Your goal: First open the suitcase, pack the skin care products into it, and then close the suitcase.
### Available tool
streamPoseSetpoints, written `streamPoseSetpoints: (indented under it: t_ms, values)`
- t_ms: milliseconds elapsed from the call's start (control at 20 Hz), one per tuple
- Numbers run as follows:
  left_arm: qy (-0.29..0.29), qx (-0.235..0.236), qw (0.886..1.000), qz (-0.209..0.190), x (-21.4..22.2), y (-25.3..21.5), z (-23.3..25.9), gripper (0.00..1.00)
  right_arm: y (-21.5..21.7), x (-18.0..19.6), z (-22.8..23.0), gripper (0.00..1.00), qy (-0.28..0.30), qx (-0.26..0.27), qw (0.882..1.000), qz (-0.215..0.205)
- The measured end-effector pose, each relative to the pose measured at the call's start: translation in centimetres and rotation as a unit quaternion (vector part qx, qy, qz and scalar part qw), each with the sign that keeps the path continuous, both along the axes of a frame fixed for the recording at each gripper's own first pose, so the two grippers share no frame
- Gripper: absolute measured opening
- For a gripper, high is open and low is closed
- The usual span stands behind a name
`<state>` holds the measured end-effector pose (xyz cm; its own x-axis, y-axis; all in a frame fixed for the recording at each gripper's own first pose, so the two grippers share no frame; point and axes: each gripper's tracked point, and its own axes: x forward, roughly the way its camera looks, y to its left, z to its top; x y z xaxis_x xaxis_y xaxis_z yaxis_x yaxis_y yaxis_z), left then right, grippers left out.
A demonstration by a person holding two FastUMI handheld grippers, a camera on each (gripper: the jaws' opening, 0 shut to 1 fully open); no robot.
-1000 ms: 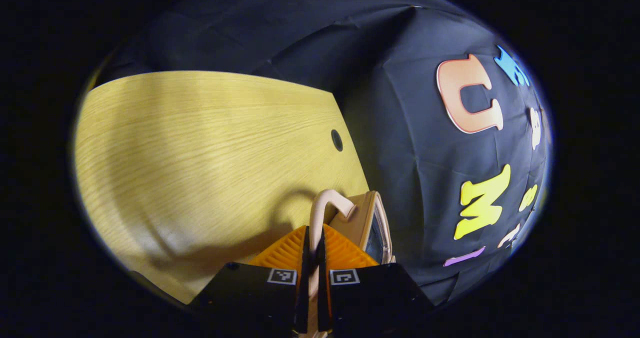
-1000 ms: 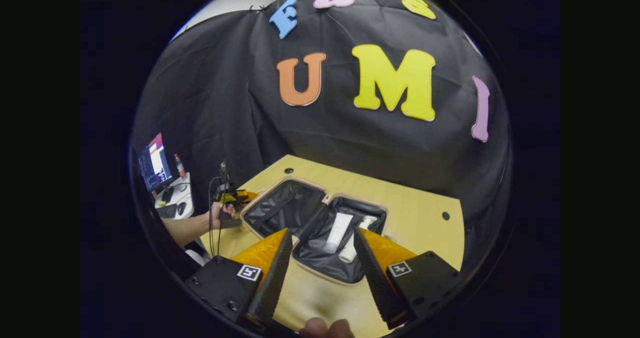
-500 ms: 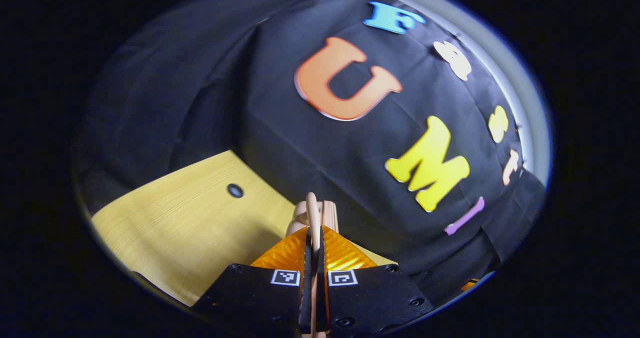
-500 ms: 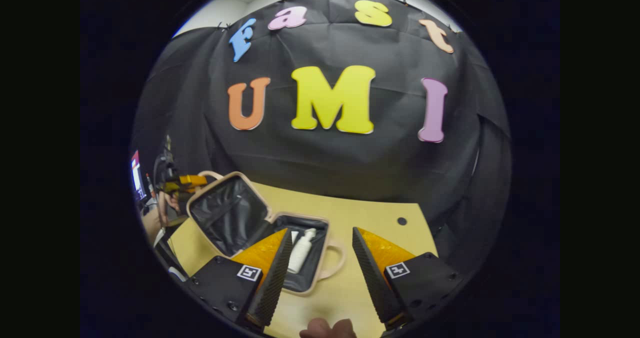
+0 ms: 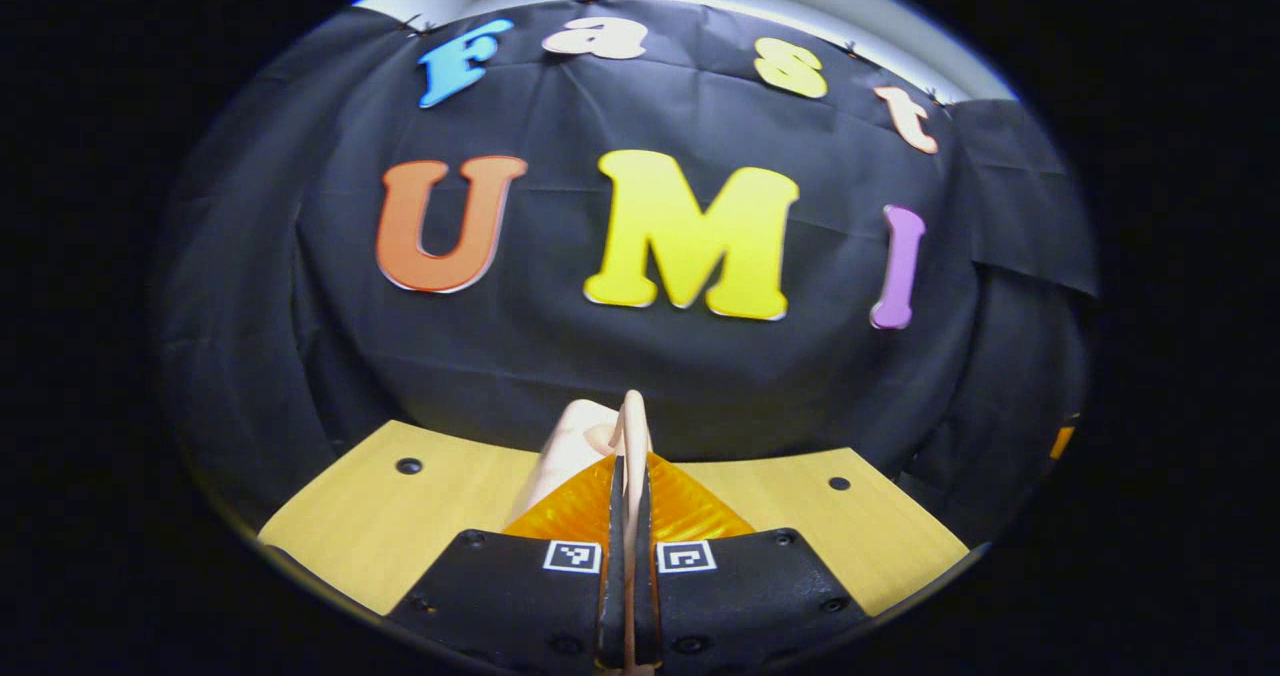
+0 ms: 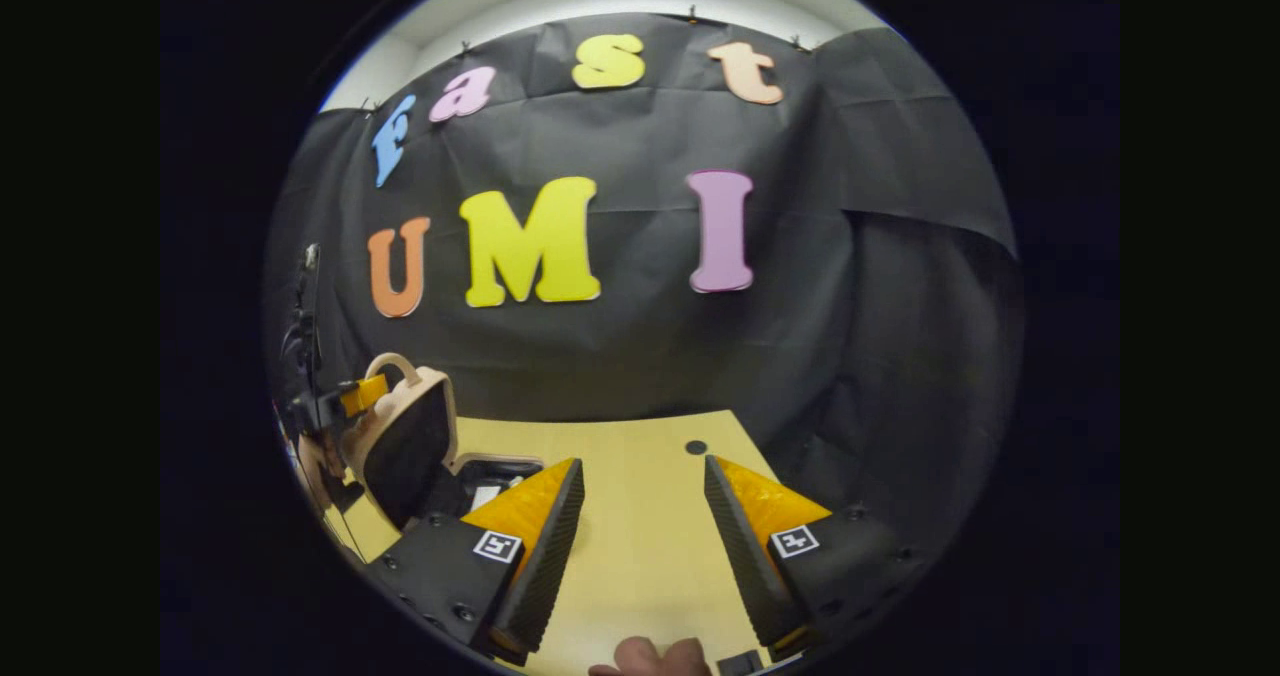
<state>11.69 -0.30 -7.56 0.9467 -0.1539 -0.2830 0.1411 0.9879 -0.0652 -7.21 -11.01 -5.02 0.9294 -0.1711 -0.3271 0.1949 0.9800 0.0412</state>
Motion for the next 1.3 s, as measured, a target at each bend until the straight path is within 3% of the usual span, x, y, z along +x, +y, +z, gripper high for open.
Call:
streamPoseSetpoints:
  t_ms: [200, 400, 650, 950, 1150, 1300]
  values:
    - [0.040, 0.036, 0.998, -0.043, -0.4, -8.0, -3.6, 0.06, -6.1, -2.6, -0.3, 0.72, 0.015, -0.014, 0.999, -0.047]
    - [0.079, 0.099, 0.990, -0.066, -1.2, -14.3, -11.4, 0.07, -10.7, -4.3, -1.2, 0.72, 0.032, -0.012, 0.996, -0.079]
    - [0.143, 0.176, 0.972, -0.068, -1.8, -17.3, -19.1, 0.07, -14.8, -5.1, -2.6, 0.68, 0.054, 0.004, 0.993, -0.101]
    - [0.141, 0.220, 0.963, -0.066, -2.1, -18.0, -20.5, 0.09, -15.8, -3.8, -3.4, 0.72, 0.062, 0.017, 0.994, -0.089]
    - [0.199, 0.213, 0.952, -0.097, -3.3, -18.7, -21.8, 0.26, -14.1, -1.4, -3.3, 0.72, 0.057, 0.018, 0.997, -0.052]
    - [0.228, 0.202, 0.945, -0.122, -5.7, -19.9, -21.3, 0.54, -11.7, 0.6, -3.0, 0.69, 0.051, 0.026, 0.998, -0.012]
